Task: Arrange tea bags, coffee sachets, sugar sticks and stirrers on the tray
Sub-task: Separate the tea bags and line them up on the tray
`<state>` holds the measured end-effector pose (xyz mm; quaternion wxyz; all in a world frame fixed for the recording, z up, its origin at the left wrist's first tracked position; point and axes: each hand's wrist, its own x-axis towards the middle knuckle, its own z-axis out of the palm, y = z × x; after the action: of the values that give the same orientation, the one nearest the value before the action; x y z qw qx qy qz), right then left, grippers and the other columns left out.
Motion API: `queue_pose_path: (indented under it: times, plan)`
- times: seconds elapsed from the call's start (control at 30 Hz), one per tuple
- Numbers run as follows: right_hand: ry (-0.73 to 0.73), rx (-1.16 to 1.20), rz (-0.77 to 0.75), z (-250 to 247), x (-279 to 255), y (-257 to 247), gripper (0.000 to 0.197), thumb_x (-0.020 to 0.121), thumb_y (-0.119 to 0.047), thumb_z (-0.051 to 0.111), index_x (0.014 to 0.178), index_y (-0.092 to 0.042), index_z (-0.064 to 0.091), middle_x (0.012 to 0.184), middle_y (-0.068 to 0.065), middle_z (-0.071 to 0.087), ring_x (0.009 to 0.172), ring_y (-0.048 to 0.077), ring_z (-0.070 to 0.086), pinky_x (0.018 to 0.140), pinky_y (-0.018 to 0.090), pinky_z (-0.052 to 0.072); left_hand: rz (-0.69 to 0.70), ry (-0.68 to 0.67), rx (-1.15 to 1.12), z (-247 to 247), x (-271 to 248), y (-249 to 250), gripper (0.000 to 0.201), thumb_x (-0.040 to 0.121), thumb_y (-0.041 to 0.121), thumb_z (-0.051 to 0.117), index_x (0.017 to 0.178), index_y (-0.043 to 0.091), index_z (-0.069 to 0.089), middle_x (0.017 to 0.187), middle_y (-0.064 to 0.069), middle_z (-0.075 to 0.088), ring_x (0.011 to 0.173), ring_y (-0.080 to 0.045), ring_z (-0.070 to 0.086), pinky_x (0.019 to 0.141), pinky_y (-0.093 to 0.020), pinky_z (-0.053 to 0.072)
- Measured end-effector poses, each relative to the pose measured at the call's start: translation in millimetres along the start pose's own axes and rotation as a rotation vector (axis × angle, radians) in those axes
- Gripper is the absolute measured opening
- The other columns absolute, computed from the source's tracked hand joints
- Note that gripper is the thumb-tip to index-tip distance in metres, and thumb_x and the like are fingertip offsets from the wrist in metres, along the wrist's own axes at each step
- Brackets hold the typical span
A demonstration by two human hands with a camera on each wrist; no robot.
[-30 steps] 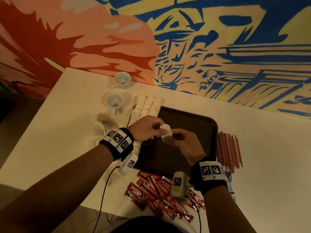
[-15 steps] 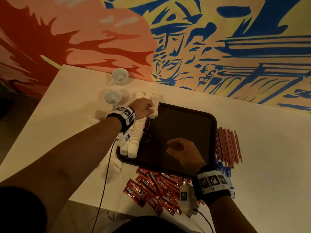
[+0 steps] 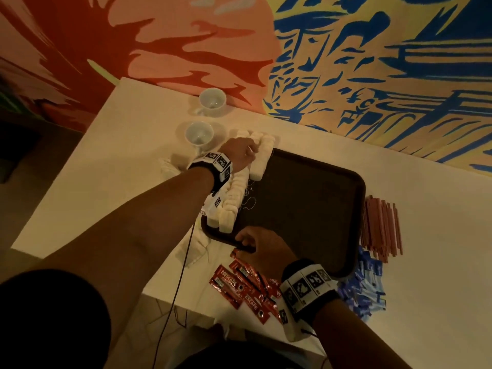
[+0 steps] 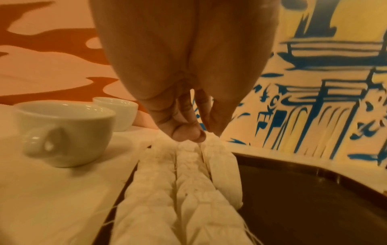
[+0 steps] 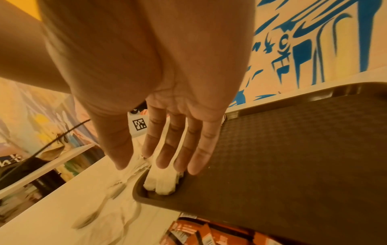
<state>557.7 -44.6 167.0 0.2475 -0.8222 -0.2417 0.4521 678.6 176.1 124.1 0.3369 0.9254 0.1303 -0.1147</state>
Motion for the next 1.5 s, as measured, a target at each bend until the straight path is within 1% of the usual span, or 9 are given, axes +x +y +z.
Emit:
queue_pose_path:
  times: [0.1, 0.27, 0.43, 0.63, 0.8, 1.07, 1.2, 1.37, 1.5]
  plan:
    - [-0.025, -0.017, -0.004, 8.4, 7.0, -10.9, 0.038, 0.091, -0.026, 0.073, 0.126, -0.027, 0.059, 0.122, -0.007, 0.058, 0.11, 0.01, 0.057, 0.097, 0.029, 0.05, -0.01, 0.106, -0.127, -16.1, -35.2, -8.4, 0.016, 0.092, 0.016, 0.066, 0.107, 0.016, 0.07, 0.102, -0.002, 0.069, 0.092, -0.017, 0.063, 0.085, -0.028, 0.049]
    - [-0.016, -0.08, -0.016, 34.8, 13.1, -26.2, 0.048, 0.091, -0.029, 0.073, 0.135, -0.023, 0.056, 0.132, -0.002, 0.057, 0.115, 0.016, 0.059, 0.101, 0.033, 0.049, -0.091, 0.182, -0.24, -32.1, -127.3, -50.2, 0.015, 0.095, 0.023, 0.066, 0.109, 0.02, 0.07, 0.103, 0.007, 0.064, 0.093, -0.006, 0.057, 0.071, -0.004, 0.037]
    - [-0.053, -0.21, -0.004, 68.9, 24.1, -37.4, 0.049, 0.093, -0.036, 0.068, 0.138, -0.021, 0.053, 0.137, 0.003, 0.053, 0.124, 0.023, 0.054, 0.105, 0.037, 0.045, -0.221, 0.226, -0.307, -23.6, -222.2, -108.4, 0.011, 0.094, 0.021, 0.068, 0.104, 0.022, 0.071, 0.102, 0.005, 0.068, 0.088, -0.009, 0.061, 0.068, -0.002, 0.039]
    - [0.035, -0.295, 0.015, 102.2, 46.7, -57.1, 0.055, 0.095, -0.04, 0.063, 0.143, -0.018, 0.047, 0.145, 0.006, 0.045, 0.129, 0.031, 0.051, 0.108, 0.045, 0.044, -0.483, 0.237, -0.308, -4.0, -267.2, -167.6, 0.024, 0.092, 0.026, 0.069, 0.115, 0.027, 0.062, 0.108, 0.002, 0.067, 0.085, -0.019, 0.065, 0.082, -0.037, 0.055]
    - [0.097, -0.409, 0.025, 114.2, 64.6, -71.4, 0.057, 0.099, -0.04, 0.053, 0.149, -0.016, 0.038, 0.148, 0.008, 0.042, 0.131, 0.033, 0.05, 0.105, 0.045, 0.045, -0.573, 0.239, -0.266, 5.3, -262.9, -181.4, 0.057, 0.088, 0.038, 0.073, 0.137, 0.02, 0.049, 0.122, -0.003, 0.059, 0.108, -0.025, 0.059, 0.093, -0.037, 0.048]
    - [0.111, -0.629, 0.125, 123.9, 86.6, -77.7, 0.046, 0.102, -0.033, 0.05, 0.141, -0.011, 0.044, 0.136, 0.011, 0.055, 0.12, 0.034, 0.059, 0.095, 0.044, 0.052, -0.586, 0.117, -0.186, 7.5, -239.2, -186.6, 0.092, 0.076, 0.053, 0.077, 0.15, 0.024, 0.03, 0.142, -0.007, 0.044, 0.124, -0.034, 0.054, 0.102, -0.048, 0.046]
    - [0.138, -0.633, 0.107, 126.9, 88.9, -76.2, 0.04, 0.101, -0.03, 0.057, 0.136, -0.012, 0.051, 0.13, 0.01, 0.058, 0.115, 0.031, 0.062, 0.093, 0.043, 0.054, -0.527, 0.034, -0.06, 3.9, -232.7, -183.7, 0.08, 0.074, 0.047, 0.081, 0.139, 0.024, 0.04, 0.13, -0.006, 0.046, 0.113, -0.038, 0.058, 0.093, -0.046, 0.049]
    - [0.134, -0.594, 0.069, 127.1, 89.9, -74.2, 0.029, 0.102, -0.031, 0.054, 0.126, -0.015, 0.059, 0.129, 0.007, 0.051, 0.115, 0.03, 0.058, 0.096, 0.044, 0.052, -0.509, 0.021, -0.034, 7.9, -232.2, -181.0, 0.036, 0.084, 0.042, 0.074, 0.11, 0.024, 0.058, 0.113, 0.0, 0.049, 0.101, -0.028, 0.058, 0.08, -0.033, 0.042]
    - [0.131, -0.523, 0.055, 123.7, 84.9, -75.7, 0.024, 0.101, -0.032, 0.054, 0.119, -0.017, 0.061, 0.122, 0.005, 0.059, 0.113, 0.028, 0.057, 0.095, 0.042, 0.051, -0.507, 0.026, -0.047, 10.6, -236.0, -178.0, 0.018, 0.088, 0.036, 0.07, 0.092, 0.024, 0.057, 0.104, -0.001, 0.053, 0.096, -0.026, 0.056, 0.076, -0.031, 0.039]
